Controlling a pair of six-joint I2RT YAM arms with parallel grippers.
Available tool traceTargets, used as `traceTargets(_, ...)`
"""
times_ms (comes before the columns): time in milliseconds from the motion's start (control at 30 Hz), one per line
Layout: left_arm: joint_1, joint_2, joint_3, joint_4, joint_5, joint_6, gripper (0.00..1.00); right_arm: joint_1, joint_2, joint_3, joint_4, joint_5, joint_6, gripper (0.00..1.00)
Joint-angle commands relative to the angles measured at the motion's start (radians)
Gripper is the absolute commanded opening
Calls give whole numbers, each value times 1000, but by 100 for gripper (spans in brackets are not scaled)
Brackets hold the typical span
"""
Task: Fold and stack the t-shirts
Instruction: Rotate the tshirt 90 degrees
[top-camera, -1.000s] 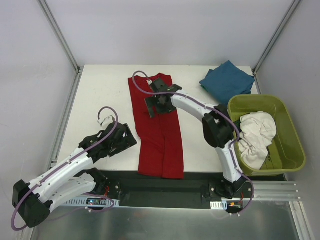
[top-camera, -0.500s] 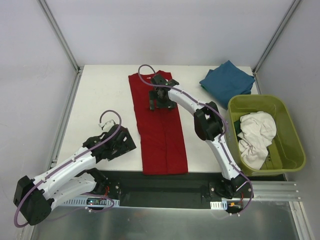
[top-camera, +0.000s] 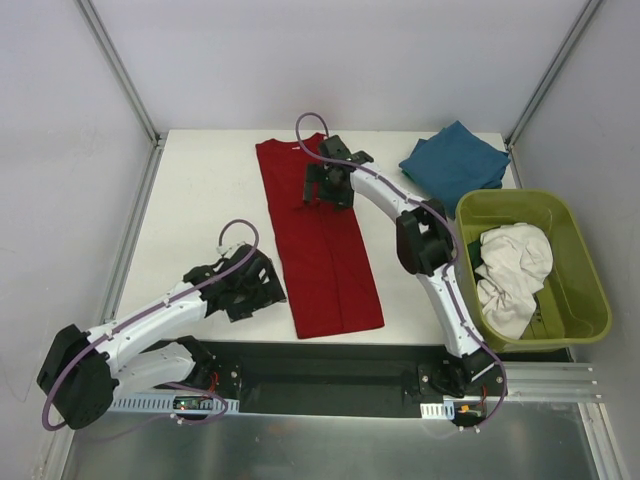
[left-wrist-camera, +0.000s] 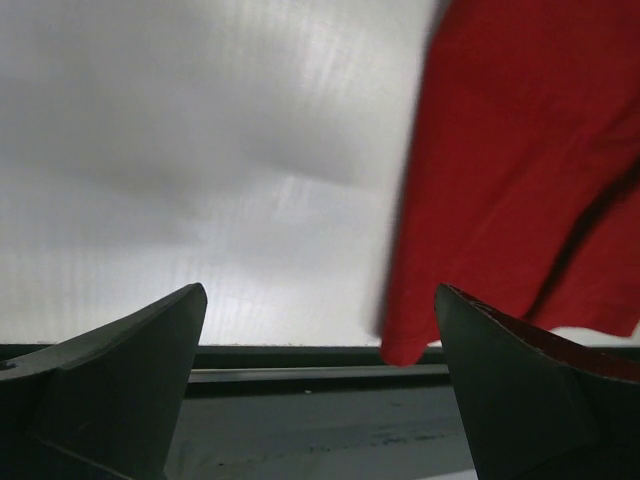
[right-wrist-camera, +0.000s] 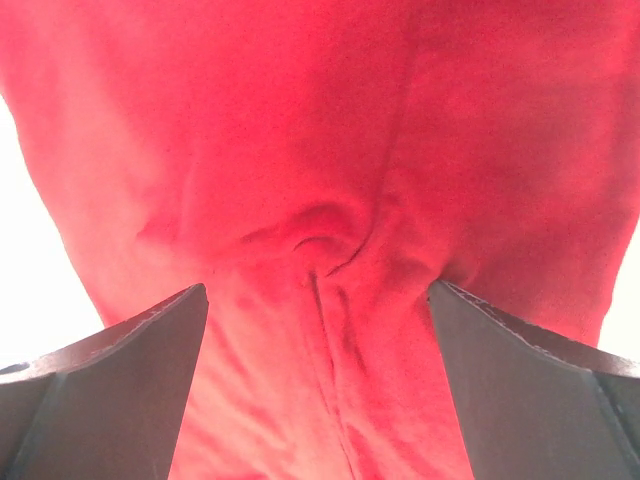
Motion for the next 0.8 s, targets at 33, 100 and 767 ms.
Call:
traceTargets(33, -78, 10, -38, 174, 172, -31, 96, 13, -313, -185, 102, -161, -164, 96)
traceTargets(100, -101, 41, -50, 191, 201, -44, 90, 18, -479, -326, 116, -178, -227, 96)
traceTargets(767, -219, 292, -64, 292, 249, -62, 15, 16, -1498, -1550, 197, 137, 67, 96)
